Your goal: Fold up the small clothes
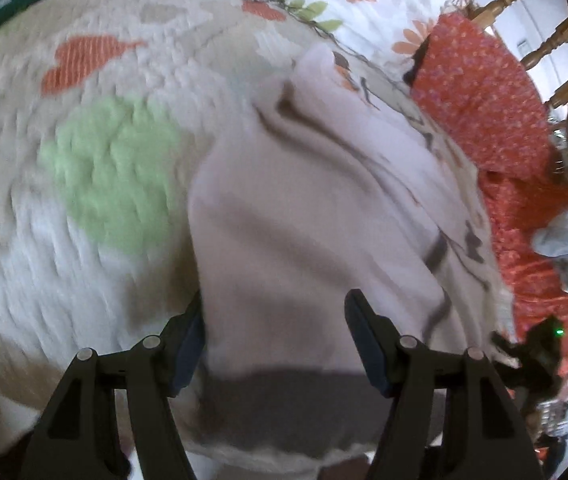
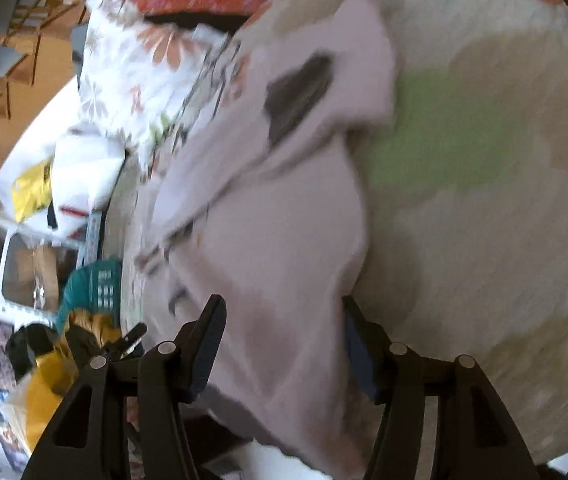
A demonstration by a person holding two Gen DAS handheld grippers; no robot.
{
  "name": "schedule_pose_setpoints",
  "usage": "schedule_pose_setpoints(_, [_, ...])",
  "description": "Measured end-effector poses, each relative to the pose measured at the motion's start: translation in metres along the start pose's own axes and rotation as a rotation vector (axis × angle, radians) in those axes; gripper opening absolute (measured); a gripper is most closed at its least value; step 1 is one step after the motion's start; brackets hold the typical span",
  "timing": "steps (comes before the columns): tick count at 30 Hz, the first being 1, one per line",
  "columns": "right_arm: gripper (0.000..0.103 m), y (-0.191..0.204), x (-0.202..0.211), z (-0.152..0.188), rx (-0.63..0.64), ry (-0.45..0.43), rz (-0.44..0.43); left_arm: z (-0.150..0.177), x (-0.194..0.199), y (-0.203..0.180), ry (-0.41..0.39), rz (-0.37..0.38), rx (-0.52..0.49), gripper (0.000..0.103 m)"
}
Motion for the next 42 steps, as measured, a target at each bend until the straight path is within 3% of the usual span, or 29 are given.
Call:
schedule_pose_setpoints(4, [0.063,0.012,0.000,0.027,0.059,-0.048,0.017,0.027,0.005,-0.006,-0.016,0.007,-0.015,0.065])
schedule_pose_setpoints(8, [0.063,0.005,0.001,0.055,0.016,-0.069,-0.056,0.045,0.001,-0.004,0.029,0.070,0.027,0.065])
schedule_pose_setpoints(12, [0.060,-0.002,0.001,0.070,0.005,-0.077,-0.071,0.050,0.001,-0.007,0.026,0.062,0.024,0.064])
schedule_pose_setpoints(13, [0.060,-0.002,0.003,0.071,0.011,-0.073,-0.068,0.051,0.001,-0.007,0.022,0.053,0.032,0.061])
schedule_pose_setpoints(16, [0.059,0.000,0.005,0.083,0.056,-0.077,-0.021,0.051,-0.001,-0.003,0.021,-0.012,0.047,0.034])
schedule_pose_setpoints(17, [0.057,0.002,0.005,0.088,0.078,-0.086,0.010,0.053,0.001,-0.001,0.021,-0.050,0.051,0.021])
schedule_pose_setpoints(18, [0.052,0.006,0.004,0.093,0.102,-0.097,0.056,0.053,0.002,0.001,0.022,-0.061,0.060,0.014])
schedule_pose_setpoints(19, [0.047,0.010,0.003,0.097,0.131,-0.110,0.121,0.052,0.003,0.004,0.024,-0.054,0.074,0.013])
schedule_pose_setpoints(21, [0.019,0.018,0.001,0.099,0.192,-0.124,0.235,0.051,0.006,0.007,0.028,-0.045,0.110,0.009])
schedule_pose_setpoints(22, [0.016,0.020,0.001,0.098,0.202,-0.123,0.235,0.050,0.009,0.007,0.025,-0.048,0.118,0.009])
schedule_pose_setpoints(23, [0.010,0.020,0.003,0.096,0.195,-0.117,0.214,0.051,0.015,0.005,0.017,-0.051,0.122,0.008])
schedule_pose_setpoints(28, [0.009,0.005,0.034,0.098,0.077,-0.071,0.006,0.080,0.064,-0.009,-0.006,0.004,0.106,0.008])
schedule_pose_setpoints(30, [0.009,0.004,0.047,0.108,0.082,-0.055,-0.032,0.099,0.086,-0.011,-0.012,0.031,0.096,0.008])
schedule_pose_setpoints(34, [0.009,-0.004,0.063,0.125,0.074,-0.033,-0.052,0.130,0.103,-0.006,-0.016,0.019,0.094,0.008])
schedule_pose_setpoints(39, [0.008,-0.015,0.060,0.128,0.040,-0.011,-0.049,0.136,0.097,0.011,0.000,0.045,0.174,0.008])
schedule_pose_setpoints(42, [0.009,-0.008,0.057,0.123,0.036,-0.013,-0.047,0.131,0.097,0.008,-0.003,0.050,0.173,0.008])
Point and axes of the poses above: each gripper's, at about its wrist camera, not at the fingertips, and x roughly against the way its jaws point, y to its left, z to its underside, the point moved 2 cm from there along -x, roughly the way its jaws point, and after that the axes turned 4 degrees about z, right-handed, at the moved point
